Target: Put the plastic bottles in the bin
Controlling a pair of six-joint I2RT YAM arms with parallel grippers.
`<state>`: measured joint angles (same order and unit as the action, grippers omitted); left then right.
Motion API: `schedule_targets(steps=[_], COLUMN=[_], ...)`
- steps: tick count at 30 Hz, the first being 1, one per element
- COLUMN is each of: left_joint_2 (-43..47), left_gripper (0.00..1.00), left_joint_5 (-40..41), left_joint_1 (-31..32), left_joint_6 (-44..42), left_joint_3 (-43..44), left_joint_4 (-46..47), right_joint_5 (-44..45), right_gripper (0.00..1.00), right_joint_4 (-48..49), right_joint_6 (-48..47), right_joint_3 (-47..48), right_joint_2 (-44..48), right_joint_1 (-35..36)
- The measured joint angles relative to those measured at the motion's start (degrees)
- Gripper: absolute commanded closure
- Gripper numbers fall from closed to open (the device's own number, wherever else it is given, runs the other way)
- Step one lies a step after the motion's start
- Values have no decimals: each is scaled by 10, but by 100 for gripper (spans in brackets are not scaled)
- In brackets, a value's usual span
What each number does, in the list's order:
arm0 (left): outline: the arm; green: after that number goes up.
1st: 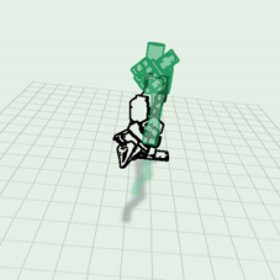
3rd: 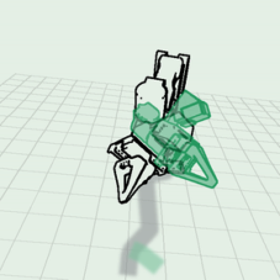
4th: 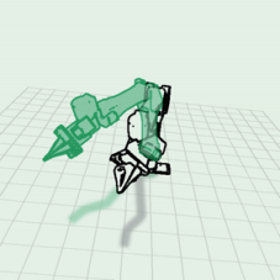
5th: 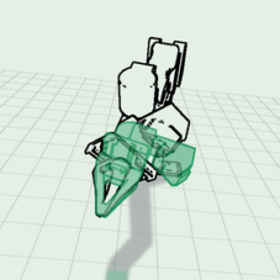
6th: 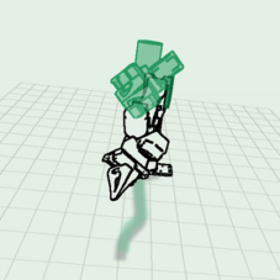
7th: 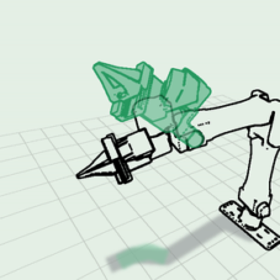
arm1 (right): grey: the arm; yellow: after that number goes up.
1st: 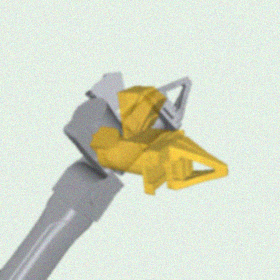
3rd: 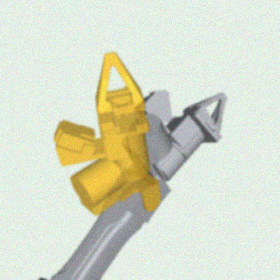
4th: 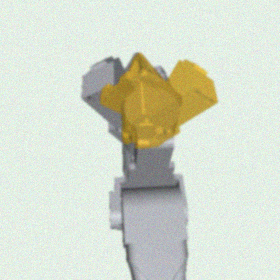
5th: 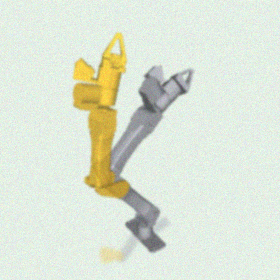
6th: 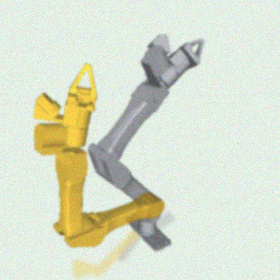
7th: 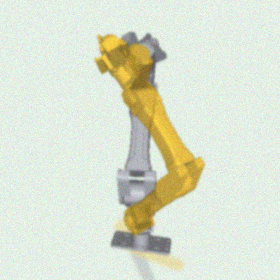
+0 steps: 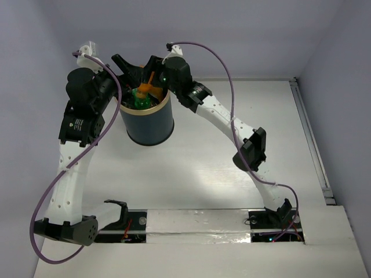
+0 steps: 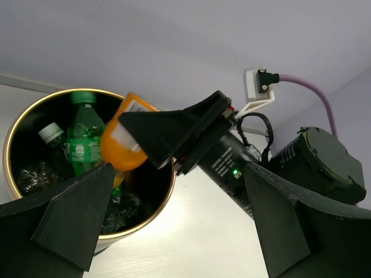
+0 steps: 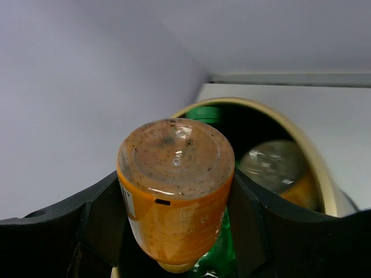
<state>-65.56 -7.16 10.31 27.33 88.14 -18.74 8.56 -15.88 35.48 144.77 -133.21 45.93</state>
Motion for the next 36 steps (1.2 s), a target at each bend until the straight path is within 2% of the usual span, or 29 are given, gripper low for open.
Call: schedule_targets(steps=[10, 16, 17, 18, 19, 20, 22, 31, 34, 36], left_joint_2=[0, 1, 1, 1, 1, 1, 1, 2, 4, 10], left_gripper=[7, 6, 6, 1, 1, 1, 1, 1, 1, 1], left_joint_5=[3, 3, 3, 3, 3, 3, 4, 7, 8, 10], left_joint_1=[6, 6, 6, 6, 6, 6, 6, 6, 6, 6], left_joint_6=[-13, -13, -13, -13, -13, -13, -12, -6, 1, 6], left_joint_3=[0, -5, -5, -5, -5, -5, -5, -5, -5, -10], left_joint_4=[0, 0, 0, 0, 0, 0, 0, 2, 6, 12], right_joint_5=[63, 77, 75, 71, 66, 62, 53, 25, 19, 18], right_gripper=[40, 32, 27, 24, 19, 8, 0, 0, 0, 1], right_joint_4=[-33, -50, -51, -54, -62, -71, -86, -93, -85, -63], right_joint_6=[-89, -125, -126, -127, -127, -128, -129, -131, -131, -133], right_joint_3=[-3, -36, -48, -56, -61, -61, -57, -34, -41, -83], right_joint_2=[33, 60, 61, 61, 58, 52, 41, 60, 102, 163], right_joint_1=[25, 23, 21, 21, 21, 21, 21, 22, 22, 22])
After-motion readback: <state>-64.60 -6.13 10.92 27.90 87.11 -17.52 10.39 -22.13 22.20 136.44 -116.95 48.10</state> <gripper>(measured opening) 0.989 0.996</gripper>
